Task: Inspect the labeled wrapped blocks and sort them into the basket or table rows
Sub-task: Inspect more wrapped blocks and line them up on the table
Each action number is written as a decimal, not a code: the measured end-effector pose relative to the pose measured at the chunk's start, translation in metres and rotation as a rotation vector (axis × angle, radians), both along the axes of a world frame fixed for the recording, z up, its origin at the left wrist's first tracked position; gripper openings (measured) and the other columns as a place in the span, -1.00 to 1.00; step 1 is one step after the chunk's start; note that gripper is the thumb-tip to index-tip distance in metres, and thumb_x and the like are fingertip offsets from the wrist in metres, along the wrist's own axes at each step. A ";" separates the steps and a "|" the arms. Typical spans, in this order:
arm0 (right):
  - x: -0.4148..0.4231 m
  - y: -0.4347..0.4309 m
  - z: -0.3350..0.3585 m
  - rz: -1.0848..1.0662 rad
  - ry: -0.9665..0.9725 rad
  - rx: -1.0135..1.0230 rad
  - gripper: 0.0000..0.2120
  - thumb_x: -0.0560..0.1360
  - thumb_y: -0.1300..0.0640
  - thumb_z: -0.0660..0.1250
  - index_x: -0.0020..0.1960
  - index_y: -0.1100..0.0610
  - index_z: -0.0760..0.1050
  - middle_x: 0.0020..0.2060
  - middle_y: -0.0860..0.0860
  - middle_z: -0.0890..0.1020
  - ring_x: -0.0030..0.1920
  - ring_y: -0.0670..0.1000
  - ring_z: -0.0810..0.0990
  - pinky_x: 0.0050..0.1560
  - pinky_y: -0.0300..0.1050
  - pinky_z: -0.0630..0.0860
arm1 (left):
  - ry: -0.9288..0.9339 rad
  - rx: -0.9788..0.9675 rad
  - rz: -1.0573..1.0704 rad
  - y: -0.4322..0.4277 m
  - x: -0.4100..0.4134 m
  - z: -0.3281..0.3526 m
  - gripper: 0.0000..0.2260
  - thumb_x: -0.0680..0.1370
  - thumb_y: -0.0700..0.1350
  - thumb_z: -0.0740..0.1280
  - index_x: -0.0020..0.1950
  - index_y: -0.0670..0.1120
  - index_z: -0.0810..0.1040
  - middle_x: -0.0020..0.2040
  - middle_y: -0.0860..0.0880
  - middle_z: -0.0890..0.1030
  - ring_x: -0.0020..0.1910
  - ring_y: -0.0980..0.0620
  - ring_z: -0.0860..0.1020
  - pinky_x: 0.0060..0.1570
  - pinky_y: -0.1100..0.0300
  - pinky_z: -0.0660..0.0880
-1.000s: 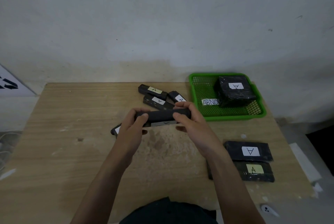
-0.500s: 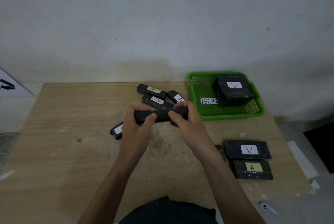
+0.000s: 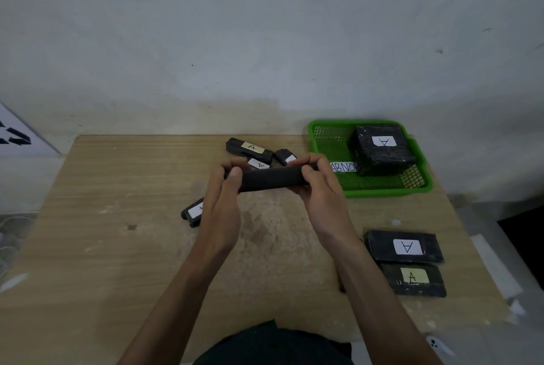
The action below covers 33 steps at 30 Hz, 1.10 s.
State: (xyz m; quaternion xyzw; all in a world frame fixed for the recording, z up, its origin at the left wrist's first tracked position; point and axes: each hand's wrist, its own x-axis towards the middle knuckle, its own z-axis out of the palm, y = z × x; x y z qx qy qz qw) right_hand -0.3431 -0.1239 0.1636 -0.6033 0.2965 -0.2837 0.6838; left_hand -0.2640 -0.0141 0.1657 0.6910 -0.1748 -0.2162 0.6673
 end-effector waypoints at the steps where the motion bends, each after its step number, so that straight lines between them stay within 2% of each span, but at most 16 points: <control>1: 0.000 -0.001 0.000 0.002 -0.045 -0.030 -0.85 0.53 0.22 0.12 -0.12 0.05 0.43 -0.05 0.01 0.51 0.00 -0.09 0.49 0.08 -0.15 0.49 | 0.031 0.009 -0.009 -0.001 0.001 0.000 -0.77 0.66 -0.07 0.01 0.12 0.08 0.45 0.02 0.12 0.50 -0.01 0.23 0.46 0.02 0.18 0.40; 3: 0.000 -0.003 -0.001 0.011 -0.143 -0.054 -0.88 0.44 0.21 0.12 -0.11 0.05 0.41 -0.04 -0.02 0.52 0.03 -0.12 0.50 0.06 -0.23 0.47 | 0.123 0.061 -0.026 -0.003 0.005 -0.003 -0.72 0.66 0.01 -0.01 0.26 0.10 0.41 0.07 0.10 0.48 0.02 0.14 0.44 0.01 0.15 0.39; 6: 0.000 -0.005 -0.003 0.044 -0.162 -0.101 -0.81 0.41 0.23 0.13 -0.04 0.04 0.43 0.00 -0.03 0.53 0.07 -0.11 0.49 0.11 -0.22 0.43 | 0.263 0.108 -0.075 -0.004 0.009 -0.011 -0.78 0.65 -0.04 0.06 0.24 0.07 0.42 0.12 -0.02 0.47 -0.05 0.08 0.47 -0.11 0.17 0.38; 8: -0.001 -0.008 -0.007 0.073 -0.031 -0.134 -0.77 0.44 0.19 0.18 0.06 0.01 0.47 0.04 -0.11 0.54 0.11 -0.14 0.49 0.21 -0.22 0.41 | 0.301 0.124 -0.085 -0.002 0.010 -0.016 -0.77 0.64 -0.12 0.12 0.27 0.03 0.41 0.15 -0.04 0.47 -0.03 0.07 0.48 -0.13 0.19 0.39; 10: -0.004 -0.012 -0.013 0.108 0.151 -0.064 -0.76 0.52 0.14 0.27 0.18 0.00 0.46 0.08 -0.20 0.52 0.15 -0.14 0.50 0.31 -0.09 0.42 | 0.319 0.126 -0.070 0.000 0.012 -0.022 -0.66 0.61 -0.22 0.16 0.38 0.00 0.33 0.19 -0.04 0.45 0.05 0.02 0.47 -0.05 0.18 0.39; 11: -0.006 -0.014 -0.016 0.129 0.244 -0.021 -0.71 0.52 0.11 0.31 0.24 0.01 0.45 0.10 -0.18 0.52 0.16 -0.12 0.51 0.29 -0.01 0.46 | 0.331 0.120 -0.056 0.001 0.012 -0.024 -0.60 0.59 -0.27 0.17 0.41 -0.02 0.29 0.20 -0.05 0.44 0.08 -0.01 0.46 0.00 0.17 0.38; 12: -0.007 -0.015 -0.017 0.150 0.315 0.011 -0.66 0.50 0.07 0.35 0.26 0.01 0.44 0.14 -0.11 0.52 0.14 -0.08 0.54 0.21 0.03 0.53 | 0.340 0.115 -0.041 0.001 0.013 -0.025 -0.56 0.57 -0.30 0.18 0.43 -0.03 0.27 0.22 -0.07 0.44 0.10 -0.02 0.45 0.04 0.15 0.37; 14: -0.008 -0.012 -0.018 0.173 0.364 0.044 -0.63 0.45 0.06 0.43 0.22 0.03 0.43 0.16 0.04 0.51 -0.03 -0.02 0.63 -0.10 -0.04 0.64 | 0.333 0.124 -0.024 -0.001 0.011 -0.027 -0.57 0.56 -0.27 0.22 0.41 -0.05 0.29 0.23 -0.11 0.43 0.09 -0.02 0.45 0.04 0.16 0.36; 16: -0.008 -0.007 -0.019 0.147 0.357 0.016 -0.67 0.42 0.12 0.48 0.11 0.05 0.43 0.06 0.11 0.55 -0.25 -0.02 0.63 -0.34 -0.19 0.57 | 0.222 0.185 -0.016 -0.004 0.006 -0.025 -0.62 0.55 -0.19 0.30 0.34 -0.05 0.34 0.10 -0.02 0.48 0.01 0.10 0.48 -0.07 0.27 0.39; 19: -0.006 -0.002 -0.020 0.084 0.341 -0.064 -0.70 0.37 0.12 0.50 -0.01 0.00 0.42 -0.02 0.12 0.57 -0.27 0.02 0.59 -0.39 -0.25 0.49 | 0.075 0.270 0.009 -0.008 0.001 -0.022 -0.65 0.52 -0.11 0.36 0.27 -0.02 0.35 -0.07 0.14 0.43 -0.14 0.29 0.42 -0.26 0.43 0.35; 22: -0.006 -0.005 -0.017 0.120 0.338 -0.129 -0.74 0.42 0.09 0.45 0.00 -0.07 0.41 -0.01 0.06 0.56 -0.15 0.04 0.61 -0.27 -0.18 0.52 | 0.073 0.227 -0.008 -0.006 0.003 -0.022 -0.69 0.53 -0.12 0.34 0.21 0.02 0.33 -0.07 0.17 0.43 -0.12 0.27 0.45 -0.21 0.40 0.38; 26: -0.008 -0.009 -0.013 0.199 0.282 -0.094 -0.86 0.58 0.17 0.26 0.09 -0.02 0.39 -0.04 0.00 0.53 -0.26 -0.05 0.59 -0.26 -0.19 0.56 | 0.002 0.198 -0.058 -0.003 0.006 -0.020 -0.76 0.57 -0.12 0.28 0.19 0.02 0.31 -0.03 0.13 0.44 -0.06 0.17 0.48 -0.14 0.30 0.44; 29: -0.009 -0.013 -0.014 0.217 0.257 -0.068 -0.82 0.61 0.21 0.17 0.08 -0.07 0.36 -0.02 0.02 0.49 -0.26 -0.02 0.58 -0.26 -0.17 0.53 | 0.031 0.172 -0.080 -0.001 0.009 -0.019 -0.83 0.61 -0.13 0.20 0.19 0.02 0.33 -0.01 0.12 0.42 -0.06 0.15 0.47 -0.10 0.27 0.46; 33: -0.011 -0.015 -0.013 0.228 0.161 -0.015 -0.73 0.61 0.32 0.09 0.06 -0.07 0.29 -0.04 0.00 0.44 -0.29 0.03 0.57 -0.31 -0.18 0.51 | 0.091 0.093 -0.104 0.002 0.013 -0.020 -0.83 0.62 -0.16 0.16 0.11 0.12 0.39 0.04 0.08 0.41 0.06 0.00 0.47 0.08 0.07 0.51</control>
